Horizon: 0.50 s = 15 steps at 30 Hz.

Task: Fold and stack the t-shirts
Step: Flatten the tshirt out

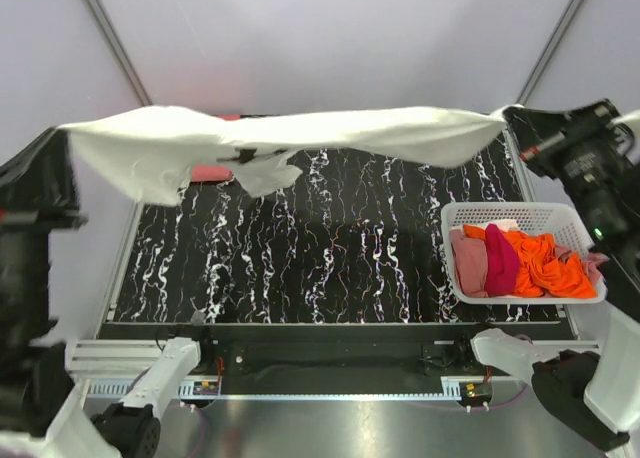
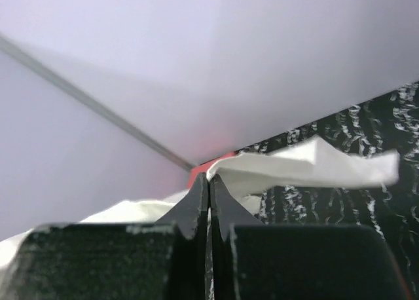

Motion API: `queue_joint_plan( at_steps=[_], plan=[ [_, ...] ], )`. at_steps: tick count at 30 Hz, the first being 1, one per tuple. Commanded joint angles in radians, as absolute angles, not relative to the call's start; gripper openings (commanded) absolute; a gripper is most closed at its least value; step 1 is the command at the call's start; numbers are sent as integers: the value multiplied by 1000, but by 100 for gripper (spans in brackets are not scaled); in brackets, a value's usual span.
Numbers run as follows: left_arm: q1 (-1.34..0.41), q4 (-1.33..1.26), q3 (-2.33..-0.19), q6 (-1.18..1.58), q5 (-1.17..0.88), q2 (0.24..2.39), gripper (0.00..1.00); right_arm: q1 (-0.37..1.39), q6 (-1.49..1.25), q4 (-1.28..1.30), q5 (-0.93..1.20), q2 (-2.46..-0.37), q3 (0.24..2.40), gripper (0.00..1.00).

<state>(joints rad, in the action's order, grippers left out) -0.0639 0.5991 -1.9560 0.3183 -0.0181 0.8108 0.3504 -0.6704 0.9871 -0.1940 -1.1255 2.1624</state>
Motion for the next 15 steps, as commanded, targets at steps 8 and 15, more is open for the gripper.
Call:
queue_joint_plan(
  at_steps=[8, 15],
  plan=[
    [-158, 486, -2016, 238, 57, 813, 0, 353, -638, 1005, -87, -1095, 2229, 0],
    [-201, 442, -1904, 6, 95, 955, 0, 353, -578, 986, -170, -1233, 2209, 0]
  ],
)
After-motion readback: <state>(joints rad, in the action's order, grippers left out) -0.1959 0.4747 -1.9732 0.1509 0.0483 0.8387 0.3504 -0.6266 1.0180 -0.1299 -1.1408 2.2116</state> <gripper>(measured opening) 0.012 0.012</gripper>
